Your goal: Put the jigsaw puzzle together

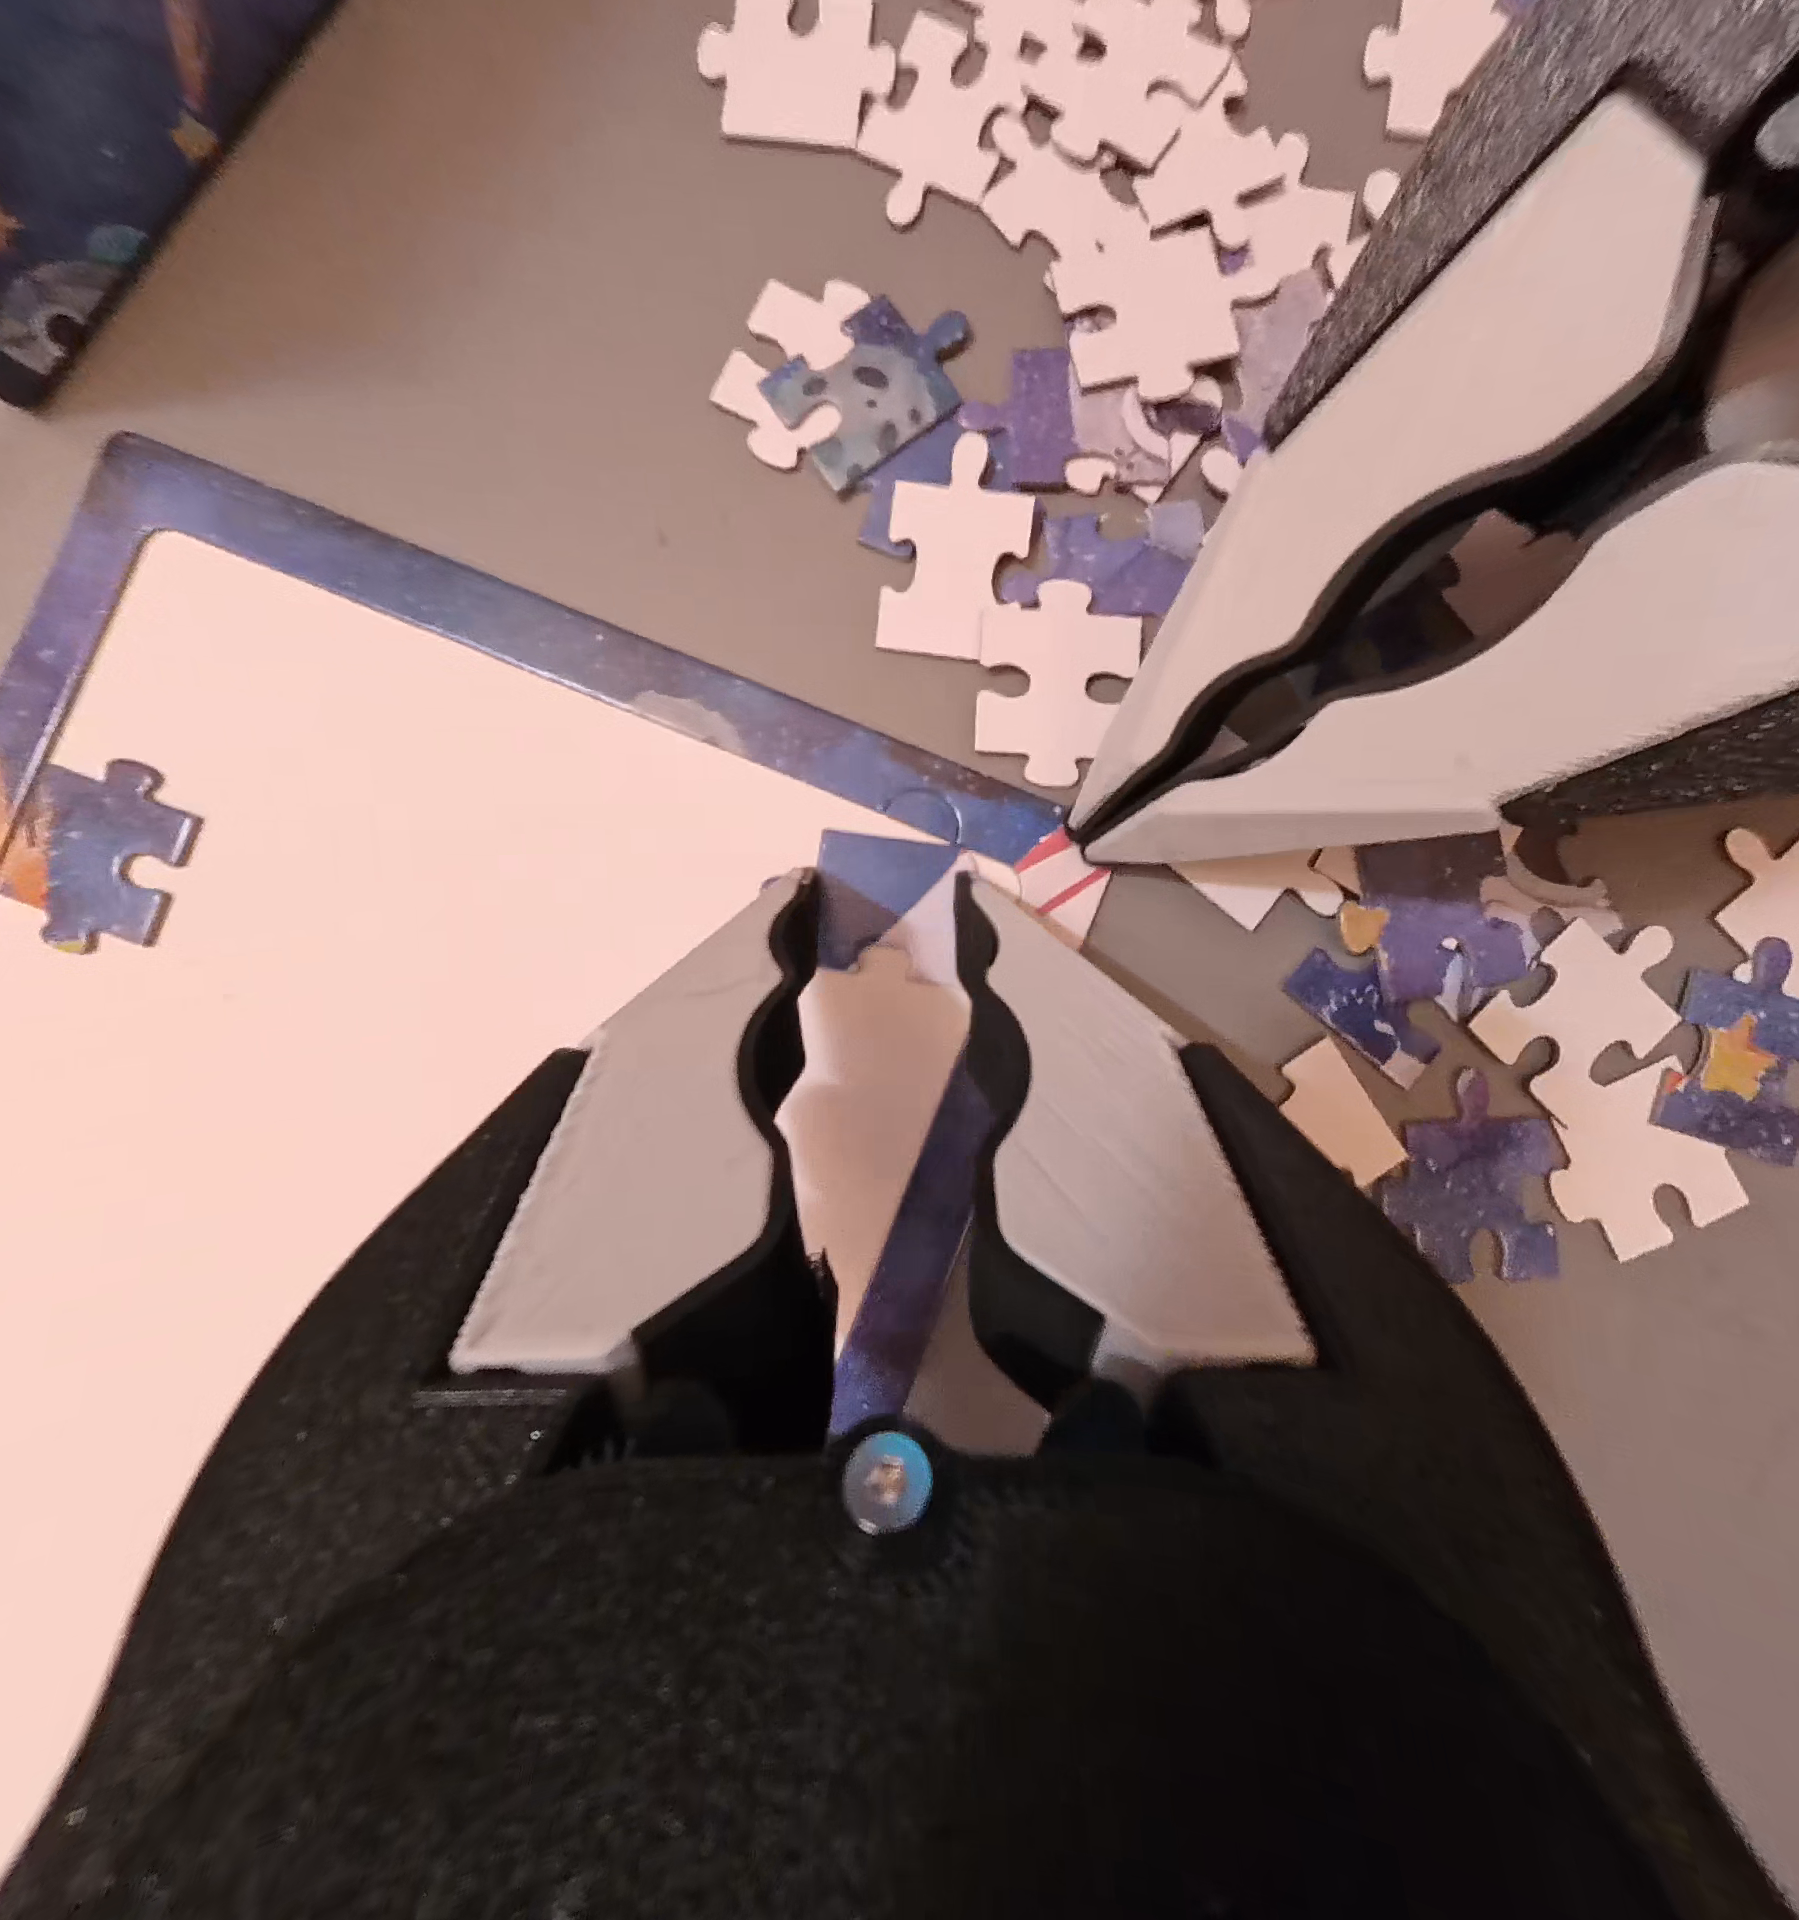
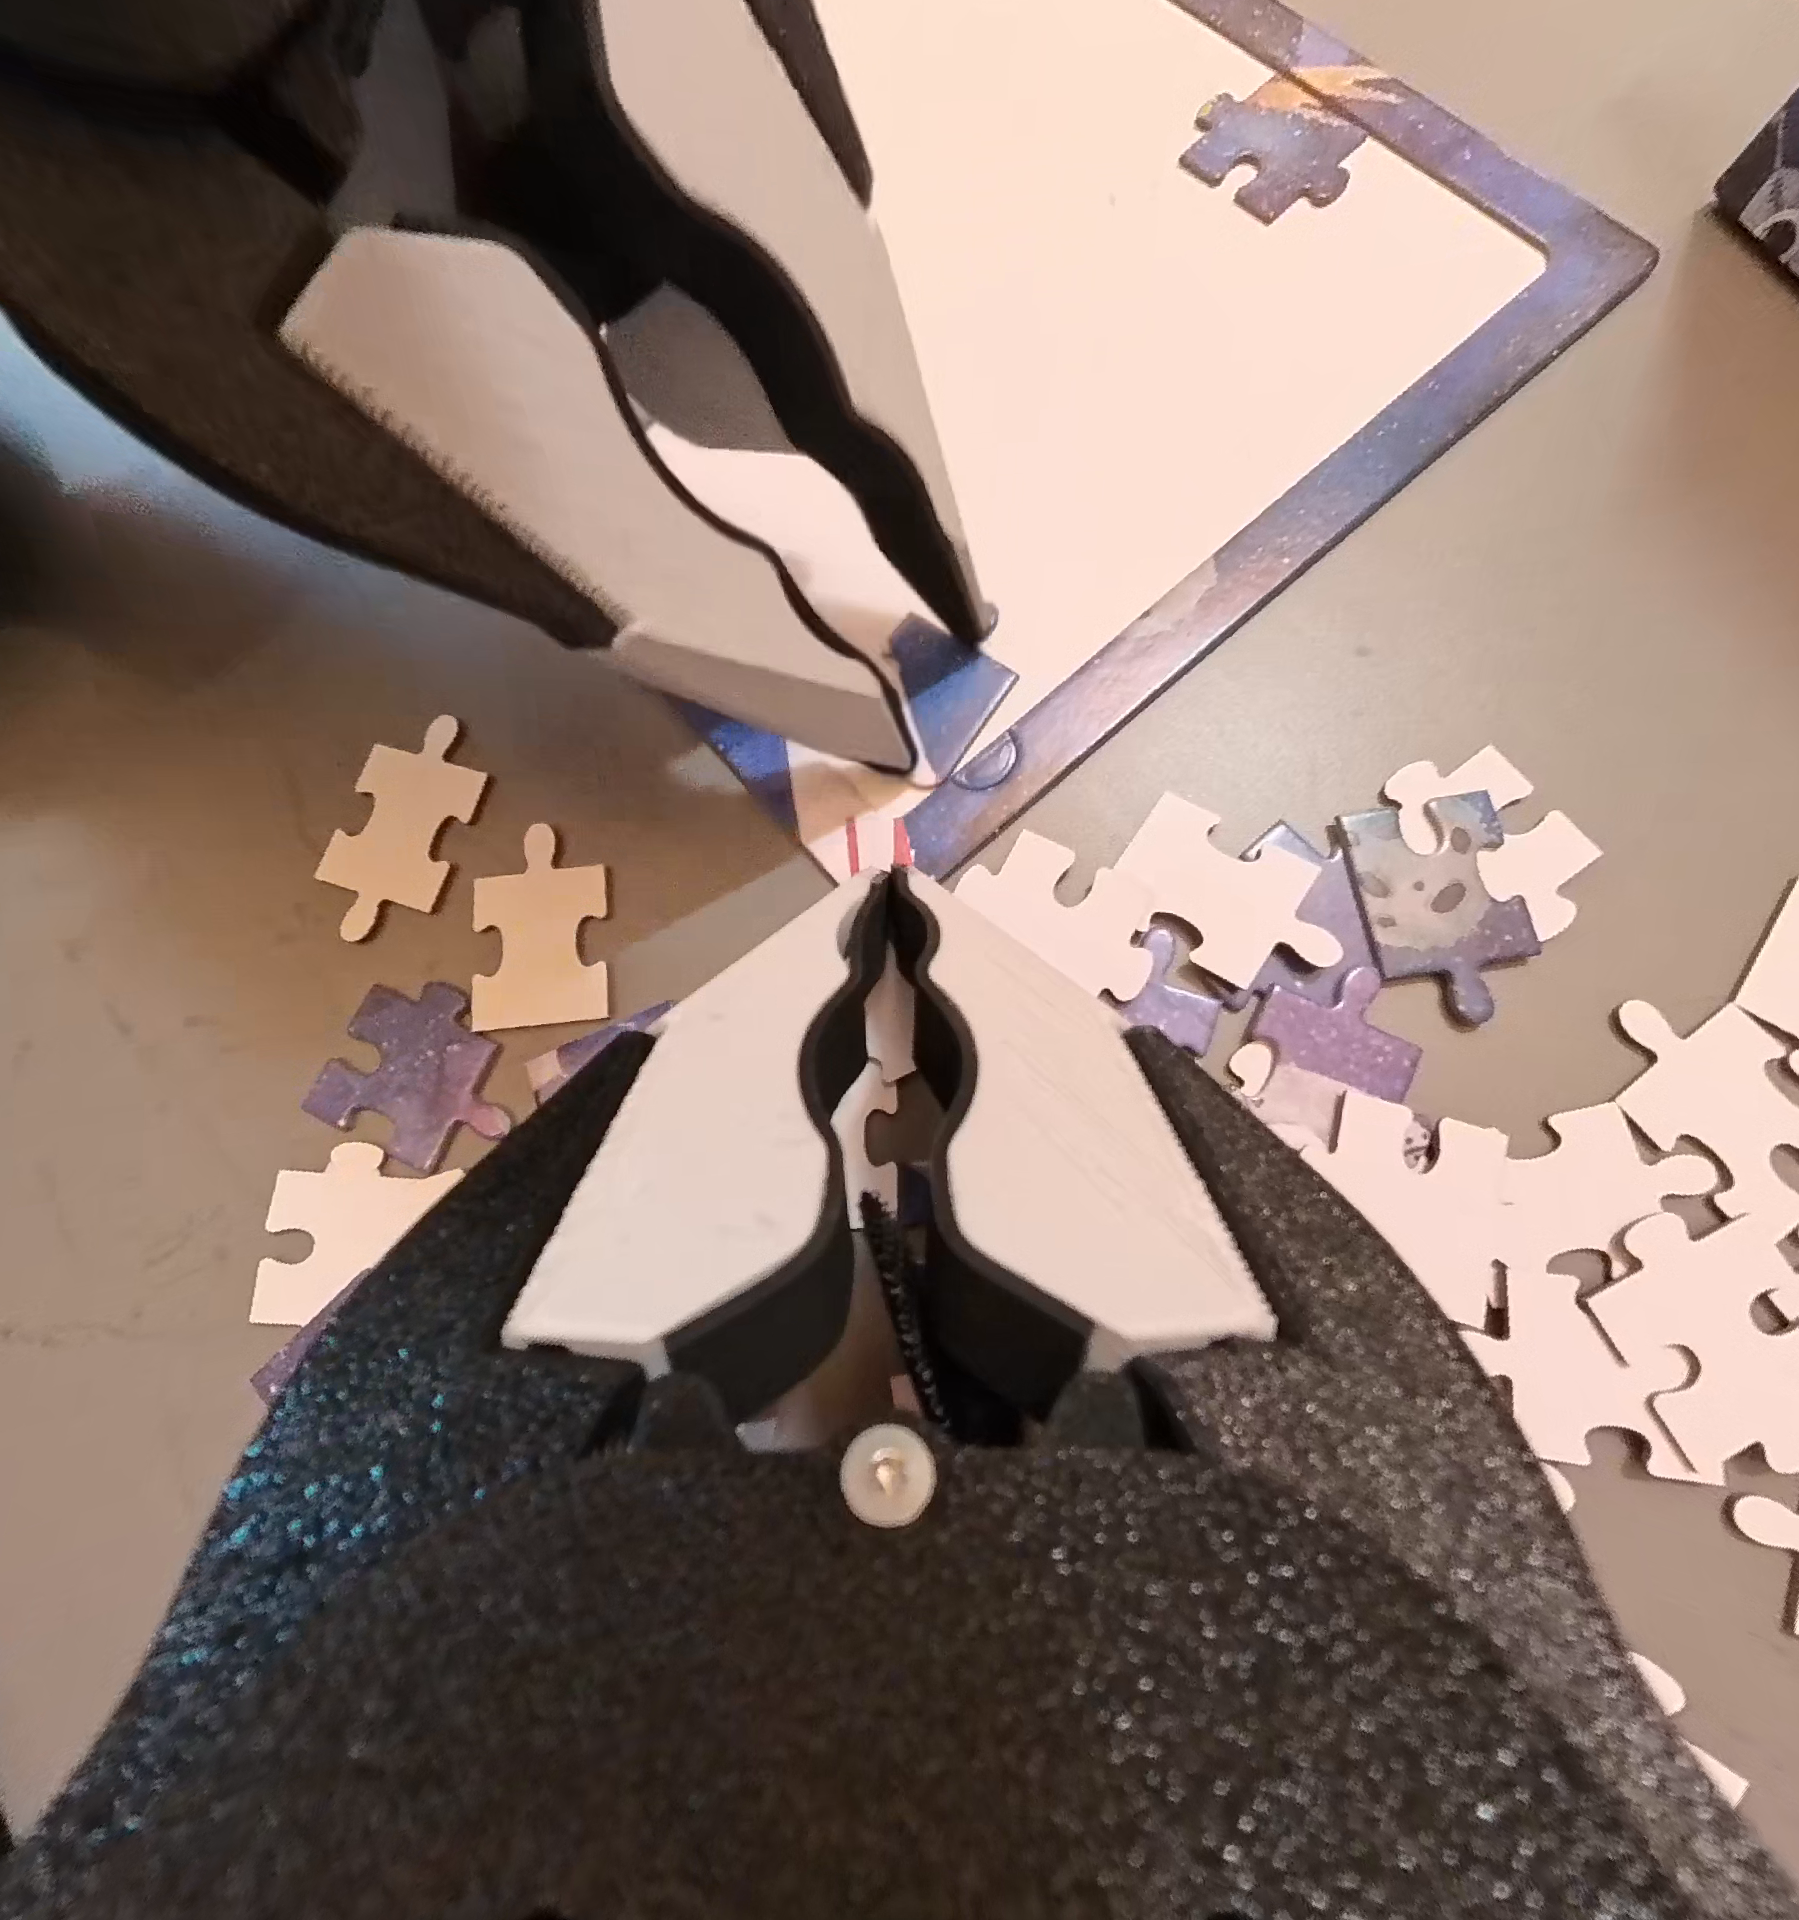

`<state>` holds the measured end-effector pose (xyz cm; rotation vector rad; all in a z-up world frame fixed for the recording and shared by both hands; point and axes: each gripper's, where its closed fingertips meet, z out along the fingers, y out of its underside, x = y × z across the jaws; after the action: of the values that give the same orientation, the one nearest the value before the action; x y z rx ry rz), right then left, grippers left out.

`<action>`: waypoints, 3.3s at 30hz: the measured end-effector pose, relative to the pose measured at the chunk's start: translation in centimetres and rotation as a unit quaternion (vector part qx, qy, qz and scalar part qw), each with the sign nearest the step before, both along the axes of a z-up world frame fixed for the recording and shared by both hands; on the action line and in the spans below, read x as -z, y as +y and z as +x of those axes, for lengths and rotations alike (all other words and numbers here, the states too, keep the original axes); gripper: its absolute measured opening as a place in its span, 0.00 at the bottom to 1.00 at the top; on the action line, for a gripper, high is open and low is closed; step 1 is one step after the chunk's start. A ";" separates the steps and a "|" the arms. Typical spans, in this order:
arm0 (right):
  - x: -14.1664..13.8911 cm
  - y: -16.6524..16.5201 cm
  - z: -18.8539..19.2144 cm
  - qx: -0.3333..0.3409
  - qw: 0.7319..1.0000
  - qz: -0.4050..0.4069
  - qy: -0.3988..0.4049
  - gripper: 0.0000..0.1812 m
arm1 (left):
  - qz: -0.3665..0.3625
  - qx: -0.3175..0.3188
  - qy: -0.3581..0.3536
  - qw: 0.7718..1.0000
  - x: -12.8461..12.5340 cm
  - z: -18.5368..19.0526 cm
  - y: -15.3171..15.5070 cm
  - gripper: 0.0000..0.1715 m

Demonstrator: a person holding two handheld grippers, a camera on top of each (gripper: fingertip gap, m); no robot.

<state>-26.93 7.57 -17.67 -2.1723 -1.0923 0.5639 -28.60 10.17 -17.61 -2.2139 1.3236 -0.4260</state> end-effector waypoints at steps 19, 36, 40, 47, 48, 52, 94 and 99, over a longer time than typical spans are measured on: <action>0.0 -0.1 -0.1 -0.002 1.000 -0.003 0.002 0.00 | 0.015 0.003 -0.020 1.000 -1.1 -0.9 1.2 0.11; 0.0 -0.1 0.0 -0.004 1.000 -0.001 0.004 0.00 | -0.048 0.063 -0.028 0.996 0.0 0.9 -0.1 0.08; 0.0 -0.1 0.0 -0.004 1.000 -0.002 0.005 0.00 | -0.046 0.063 -0.033 0.996 0.0 0.9 -0.2 0.09; 0.0 -0.1 0.0 -0.003 1.000 -0.003 0.006 0.00 | -0.049 0.070 -0.043 0.995 -0.4 1.2 -0.7 0.15; 0.0 -0.1 0.0 -0.003 1.000 -0.004 0.006 0.00 | -0.043 0.066 -0.045 0.996 -0.6 1.1 -0.6 0.15; 0.0 0.0 -0.2 0.002 1.000 -0.001 0.002 0.00 | -0.010 0.052 -0.042 0.998 -3.0 -0.4 -1.3 0.16; 0.2 -14.6 29.4 0.165 0.959 -0.150 -0.175 0.00 | 0.249 -0.325 -0.173 0.896 -6.7 -14.6 -9.2 0.16; -2.5 -13.8 29.3 0.166 0.965 -0.092 -0.179 0.00 | 0.250 -0.320 -0.166 0.899 -6.5 -14.4 -9.2 0.16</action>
<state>2.32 -6.27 -15.20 -2.6205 -0.8448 0.1246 -42.97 0.93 -11.07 -1.8782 0.4076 -0.1676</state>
